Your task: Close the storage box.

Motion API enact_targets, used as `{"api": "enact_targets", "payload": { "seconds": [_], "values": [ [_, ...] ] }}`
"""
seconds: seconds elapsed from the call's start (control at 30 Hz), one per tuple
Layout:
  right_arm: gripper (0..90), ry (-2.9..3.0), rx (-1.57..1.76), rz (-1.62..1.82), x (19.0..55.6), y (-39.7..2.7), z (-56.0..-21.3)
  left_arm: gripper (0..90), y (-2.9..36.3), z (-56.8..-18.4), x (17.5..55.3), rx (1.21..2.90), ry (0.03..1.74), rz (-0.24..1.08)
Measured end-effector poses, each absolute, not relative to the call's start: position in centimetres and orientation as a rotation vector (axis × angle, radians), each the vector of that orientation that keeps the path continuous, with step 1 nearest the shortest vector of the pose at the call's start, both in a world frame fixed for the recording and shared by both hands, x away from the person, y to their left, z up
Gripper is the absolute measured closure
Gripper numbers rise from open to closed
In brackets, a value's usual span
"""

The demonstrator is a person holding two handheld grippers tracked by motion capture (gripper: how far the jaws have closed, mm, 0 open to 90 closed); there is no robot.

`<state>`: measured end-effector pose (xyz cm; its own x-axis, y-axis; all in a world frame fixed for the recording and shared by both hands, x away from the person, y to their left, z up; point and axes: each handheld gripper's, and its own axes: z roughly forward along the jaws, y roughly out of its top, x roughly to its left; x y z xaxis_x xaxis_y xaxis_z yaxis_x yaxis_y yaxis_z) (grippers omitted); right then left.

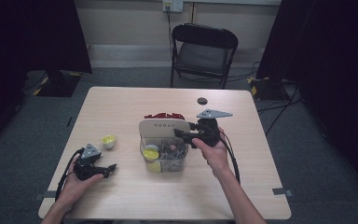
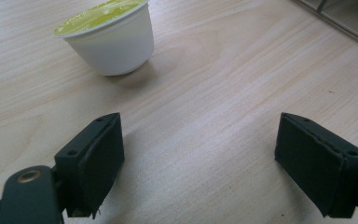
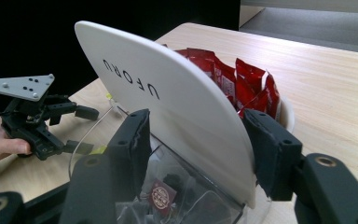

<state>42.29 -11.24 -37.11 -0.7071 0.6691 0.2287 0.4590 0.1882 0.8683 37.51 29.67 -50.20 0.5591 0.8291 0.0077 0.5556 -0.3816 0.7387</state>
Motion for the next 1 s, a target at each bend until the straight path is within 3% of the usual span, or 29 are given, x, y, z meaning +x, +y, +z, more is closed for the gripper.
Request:
{"api": "enact_targets", "payload": {
  "seconds": [1.0],
  "values": [
    [41.4,2.280,1.076,1.533,41.1,-11.2,-37.4,15.1,29.7,-50.2,37.5,2.089,1.107,0.498]
  ]
}}
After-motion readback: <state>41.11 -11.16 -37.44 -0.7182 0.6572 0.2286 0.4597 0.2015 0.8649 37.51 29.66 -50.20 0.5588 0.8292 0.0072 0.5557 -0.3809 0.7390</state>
